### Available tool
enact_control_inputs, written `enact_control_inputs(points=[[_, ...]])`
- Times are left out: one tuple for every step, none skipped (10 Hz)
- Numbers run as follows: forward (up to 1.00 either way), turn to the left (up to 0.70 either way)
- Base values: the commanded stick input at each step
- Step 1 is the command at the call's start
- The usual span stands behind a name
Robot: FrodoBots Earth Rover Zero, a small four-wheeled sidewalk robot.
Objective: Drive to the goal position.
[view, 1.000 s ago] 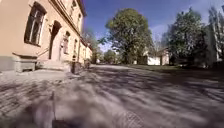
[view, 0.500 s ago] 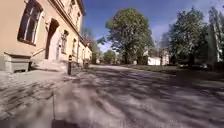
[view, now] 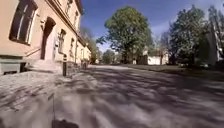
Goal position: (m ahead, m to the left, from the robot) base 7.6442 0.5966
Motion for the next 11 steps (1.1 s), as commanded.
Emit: enact_control_inputs(points=[[1.0, 0.0], [1.0, 0.0], [1.0, 0.0], [1.0, 0.11], [1.0, 0.26], [1.0, 0.07], [1.0, 0.0], [1.0, 0.0], [1.0, 0.0], [1.0, 0.0], [1.0, 0.0]])
